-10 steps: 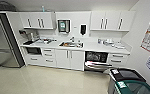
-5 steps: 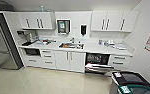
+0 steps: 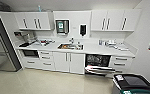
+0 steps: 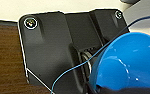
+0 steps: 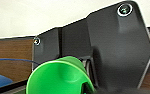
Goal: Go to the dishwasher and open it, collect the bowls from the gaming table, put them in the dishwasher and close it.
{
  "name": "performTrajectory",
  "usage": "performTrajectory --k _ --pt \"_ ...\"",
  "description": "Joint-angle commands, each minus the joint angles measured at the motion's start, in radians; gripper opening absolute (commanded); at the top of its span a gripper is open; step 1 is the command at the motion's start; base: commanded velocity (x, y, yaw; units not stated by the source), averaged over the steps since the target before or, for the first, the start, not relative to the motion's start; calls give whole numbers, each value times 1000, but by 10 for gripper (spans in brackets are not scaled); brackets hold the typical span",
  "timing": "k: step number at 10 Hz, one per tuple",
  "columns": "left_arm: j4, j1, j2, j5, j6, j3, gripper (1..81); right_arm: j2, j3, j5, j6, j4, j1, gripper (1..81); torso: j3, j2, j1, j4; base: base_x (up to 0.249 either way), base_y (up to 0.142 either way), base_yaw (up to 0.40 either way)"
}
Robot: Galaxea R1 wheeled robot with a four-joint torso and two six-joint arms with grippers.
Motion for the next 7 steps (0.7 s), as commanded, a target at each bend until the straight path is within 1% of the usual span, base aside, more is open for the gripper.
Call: performTrajectory --k 1,7 --pt "9 -31 -5 -11 -6 14 10 7 5 -39 -1 -11 44 10 0 0 0 0 163 -73 0" --pt "9 -31 -5 -11 -6 14 10 7 3 -47 -1 -11 47 10 0 -1 0 0 163 -73 0"
